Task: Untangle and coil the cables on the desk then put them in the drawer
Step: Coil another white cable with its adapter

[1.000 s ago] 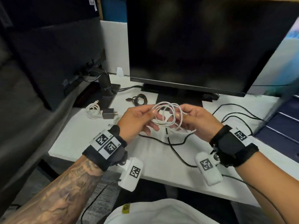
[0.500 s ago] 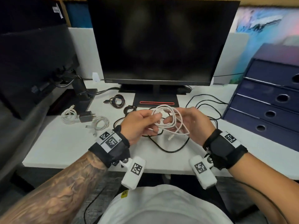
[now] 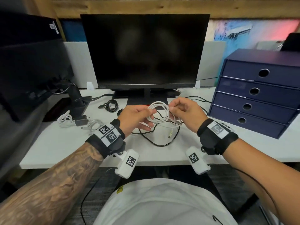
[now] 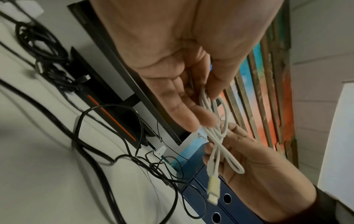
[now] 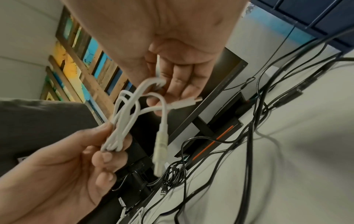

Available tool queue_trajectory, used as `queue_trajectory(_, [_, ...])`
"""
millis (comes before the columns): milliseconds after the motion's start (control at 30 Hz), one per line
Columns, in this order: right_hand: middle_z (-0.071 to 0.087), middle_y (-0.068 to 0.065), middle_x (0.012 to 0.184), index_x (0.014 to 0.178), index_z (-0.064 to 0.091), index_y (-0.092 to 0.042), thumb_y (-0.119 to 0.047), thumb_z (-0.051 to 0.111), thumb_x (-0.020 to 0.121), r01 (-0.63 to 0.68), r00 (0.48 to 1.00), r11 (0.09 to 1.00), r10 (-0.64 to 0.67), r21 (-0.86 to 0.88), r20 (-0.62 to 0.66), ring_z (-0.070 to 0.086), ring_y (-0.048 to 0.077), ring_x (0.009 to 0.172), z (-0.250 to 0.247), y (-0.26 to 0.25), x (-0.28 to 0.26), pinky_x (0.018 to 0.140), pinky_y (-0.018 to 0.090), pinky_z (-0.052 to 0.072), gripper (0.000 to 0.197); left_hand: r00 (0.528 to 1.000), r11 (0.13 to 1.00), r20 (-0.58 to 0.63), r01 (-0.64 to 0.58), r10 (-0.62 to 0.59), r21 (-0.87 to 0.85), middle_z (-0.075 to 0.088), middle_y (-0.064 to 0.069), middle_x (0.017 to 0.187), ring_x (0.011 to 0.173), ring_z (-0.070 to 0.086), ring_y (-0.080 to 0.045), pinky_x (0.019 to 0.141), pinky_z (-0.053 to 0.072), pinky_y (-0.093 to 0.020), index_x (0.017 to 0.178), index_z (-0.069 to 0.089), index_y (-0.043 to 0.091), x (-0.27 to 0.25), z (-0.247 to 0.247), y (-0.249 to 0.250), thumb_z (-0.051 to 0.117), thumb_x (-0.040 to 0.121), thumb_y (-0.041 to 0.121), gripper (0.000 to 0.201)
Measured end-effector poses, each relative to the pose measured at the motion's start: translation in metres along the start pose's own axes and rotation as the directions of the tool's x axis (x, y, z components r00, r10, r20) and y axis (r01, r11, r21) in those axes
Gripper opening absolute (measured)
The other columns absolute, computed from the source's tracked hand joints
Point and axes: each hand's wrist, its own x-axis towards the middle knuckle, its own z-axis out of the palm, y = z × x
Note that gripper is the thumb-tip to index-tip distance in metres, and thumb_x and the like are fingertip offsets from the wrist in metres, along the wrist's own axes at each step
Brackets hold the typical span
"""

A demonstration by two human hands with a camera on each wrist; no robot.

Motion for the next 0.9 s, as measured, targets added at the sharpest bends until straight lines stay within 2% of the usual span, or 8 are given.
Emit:
queue_trajectory(100, [0.074,0.006,0.085,0.093,0.067,-0.015,-0.017,0.058,0.1,0.006,1.0,0.999,-0.007,-0.037,-0.019,0.068,0.013,0.075,-0.001,-0.004,-0.002,0.078,0.031,0.055,0.011,0.999,0.994,0.017,-0.043,0.041,0.104,0.07,-0.009,0.082,0.072,0.072,-0.024,0.059,0.058,-0.031,0.1,0.072,-0.002,-0.004,-0.003,0.001,0.065,0.095,0.018,0.022])
queue_trajectory(167, [0.073,0.003,0.089,0.095,0.067,-0.017,-0.034,0.058,0.099,0.006,1.0,0.999,-0.006,-0.037,0.007,0.068,0.017,0.083,-0.002,-0.008,-0.004,0.086,0.037,0.056,0.02,0.998,0.99,0.024,-0.064,0.062,0.124,0.07,-0.011,0.084,0.073,0.073,-0.024,0.06,0.059,-0.03,0.099,0.072,-0.001,-0.006,-0.007,0.003,0.065,0.095,0.018,0.02])
queue_trajectory(233, [0.074,0.001,0.091,0.099,0.064,-0.02,-0.045,0.067,0.091,0.02,0.997,0.997,-0.015,-0.069,0.071,0.071,0.019,0.086,0.0,-0.01,-0.006,0.086,0.04,0.058,0.027,0.997,0.986,0.035,-0.076,0.072,0.146,0.071,-0.01,0.083,0.072,0.073,-0.022,0.06,0.059,-0.03,0.099,0.072,0.001,-0.006,-0.008,0.007,0.065,0.095,0.019,0.02])
queue_trajectory(367, [0.074,0.001,0.087,0.098,0.065,-0.021,-0.023,0.072,0.092,0.09,0.991,0.978,-0.07,-0.189,0.11,0.072,0.019,0.072,0.006,-0.011,-0.005,0.079,0.045,0.061,0.009,0.993,0.971,0.094,-0.094,0.075,0.218,0.07,-0.001,0.078,0.064,0.065,-0.014,0.056,0.056,-0.028,0.099,0.072,0.001,-0.006,-0.006,0.011,0.065,0.095,0.022,0.023])
queue_trajectory(467, [0.074,0.004,0.088,0.102,0.073,-0.022,-0.021,0.071,0.093,0.087,0.992,0.984,-0.071,-0.153,0.108,0.071,0.025,0.077,0.003,-0.011,-0.003,0.078,0.047,0.061,0.01,0.983,0.995,0.185,-0.018,-0.001,0.098,0.068,0.0,0.084,0.06,0.054,-0.011,0.051,0.049,-0.024,0.11,0.069,0.005,-0.007,-0.006,0.012,0.057,0.1,0.017,0.02])
queue_trajectory(567, [0.075,0.003,0.091,0.104,0.076,-0.025,-0.025,0.071,0.092,0.076,0.991,0.99,-0.062,-0.116,0.121,0.072,0.024,0.078,0.0,-0.01,-0.003,0.075,0.044,0.062,0.013,0.964,0.997,0.26,0.071,-0.059,-0.035,0.066,-0.001,0.084,0.059,0.05,-0.008,0.051,0.044,-0.021,0.117,0.067,0.005,-0.008,-0.005,0.014,0.049,0.103,0.018,0.026])
queue_trajectory(733, [0.072,-0.009,0.092,0.108,0.074,-0.029,-0.029,0.071,0.092,0.122,0.989,0.968,-0.1,-0.22,0.108,0.067,0.006,0.085,-0.012,-0.01,0.001,0.079,0.029,0.056,0.016,0.988,0.995,0.152,0.034,-0.02,-0.089,0.055,0.002,0.071,0.056,0.041,-0.009,0.052,0.049,-0.023,0.104,0.068,0.007,-0.003,-0.009,0.014,0.05,0.103,0.017,0.021])
queue_trajectory(900, [0.069,-0.009,0.077,0.091,0.075,-0.029,-0.023,0.074,0.09,0.101,0.994,0.938,-0.083,-0.333,0.067,0.059,0.001,0.067,-0.014,-0.006,0.003,0.068,0.018,0.049,0.007,0.997,1.0,0.073,-0.012,0.014,-0.017,0.056,0.001,0.068,0.053,0.043,-0.009,0.055,0.053,-0.028,0.101,0.072,0.006,0.001,-0.012,0.007,0.054,0.101,0.018,0.021])
